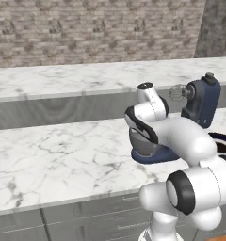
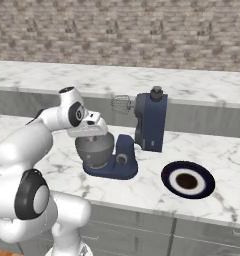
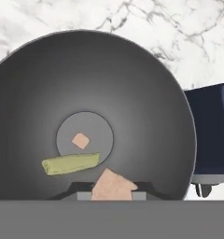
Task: Add butter and sugar cubes to the stand mixer bowl and then turn on the stand mixer to begin making frosting.
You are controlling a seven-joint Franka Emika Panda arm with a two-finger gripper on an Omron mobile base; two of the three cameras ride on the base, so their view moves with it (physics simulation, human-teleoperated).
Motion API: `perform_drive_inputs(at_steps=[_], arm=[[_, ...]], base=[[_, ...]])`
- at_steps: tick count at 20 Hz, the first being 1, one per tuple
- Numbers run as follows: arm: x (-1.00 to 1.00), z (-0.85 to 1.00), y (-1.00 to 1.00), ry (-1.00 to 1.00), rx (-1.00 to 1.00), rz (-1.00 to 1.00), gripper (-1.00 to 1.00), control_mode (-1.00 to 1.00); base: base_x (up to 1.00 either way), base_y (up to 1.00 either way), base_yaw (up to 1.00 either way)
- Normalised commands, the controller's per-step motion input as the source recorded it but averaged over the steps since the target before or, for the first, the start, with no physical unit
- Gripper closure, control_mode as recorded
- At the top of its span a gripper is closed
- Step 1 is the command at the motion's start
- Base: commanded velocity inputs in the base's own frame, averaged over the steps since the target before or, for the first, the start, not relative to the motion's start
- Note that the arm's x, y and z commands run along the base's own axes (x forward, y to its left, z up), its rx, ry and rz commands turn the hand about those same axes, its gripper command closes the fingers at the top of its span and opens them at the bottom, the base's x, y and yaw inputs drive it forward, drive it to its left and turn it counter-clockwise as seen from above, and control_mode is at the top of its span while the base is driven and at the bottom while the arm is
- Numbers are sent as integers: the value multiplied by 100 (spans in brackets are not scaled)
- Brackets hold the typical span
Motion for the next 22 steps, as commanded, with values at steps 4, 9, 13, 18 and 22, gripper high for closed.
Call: perform_drive_inputs(at_steps=[4, 9, 13, 18, 22], arm=[[0, -20, -3, 1, 1, -5, 100, -100], [4, -18, 0, 2, 1, -3, 100, -100], [18, -24, 0, 4, 5, -1, 100, -100], [14, -14, 0, 3, 4, 0, -100, -100], [1, 2, 2, 0, 1, -1, -100, -100]], base=[[0, 0, 0], [0, 0, 0], [0, 0, 0], [0, 0, 0], [0, 0, 0]])
